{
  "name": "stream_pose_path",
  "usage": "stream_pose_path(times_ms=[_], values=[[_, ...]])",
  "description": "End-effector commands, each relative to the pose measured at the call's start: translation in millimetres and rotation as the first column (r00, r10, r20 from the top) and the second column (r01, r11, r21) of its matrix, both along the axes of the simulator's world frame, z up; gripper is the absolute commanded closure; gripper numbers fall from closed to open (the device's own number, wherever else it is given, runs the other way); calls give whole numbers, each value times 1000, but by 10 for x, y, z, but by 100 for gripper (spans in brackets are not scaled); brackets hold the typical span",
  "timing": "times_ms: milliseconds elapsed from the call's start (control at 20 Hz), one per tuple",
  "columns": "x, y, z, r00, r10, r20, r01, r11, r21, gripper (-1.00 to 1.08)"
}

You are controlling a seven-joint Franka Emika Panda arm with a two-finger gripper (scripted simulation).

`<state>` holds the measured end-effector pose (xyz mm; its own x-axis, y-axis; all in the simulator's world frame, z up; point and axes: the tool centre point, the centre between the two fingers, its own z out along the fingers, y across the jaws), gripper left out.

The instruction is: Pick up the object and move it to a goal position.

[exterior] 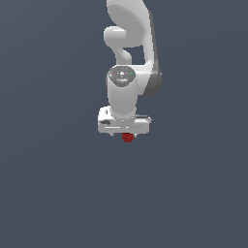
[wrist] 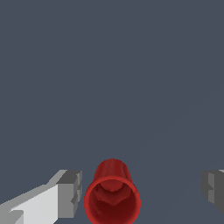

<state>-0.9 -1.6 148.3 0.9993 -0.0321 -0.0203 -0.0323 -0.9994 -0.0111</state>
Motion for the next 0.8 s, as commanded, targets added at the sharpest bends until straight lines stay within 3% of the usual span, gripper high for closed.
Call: stream_pose_path(times_ms=[0,500,750], values=[[0,0,0,1000,0,0,0,1000,0,-92],[60,-256,57,1000,-4,20,4,1000,-5,-92],[55,-251,53,1000,-1,19,1,1000,-5,-92]])
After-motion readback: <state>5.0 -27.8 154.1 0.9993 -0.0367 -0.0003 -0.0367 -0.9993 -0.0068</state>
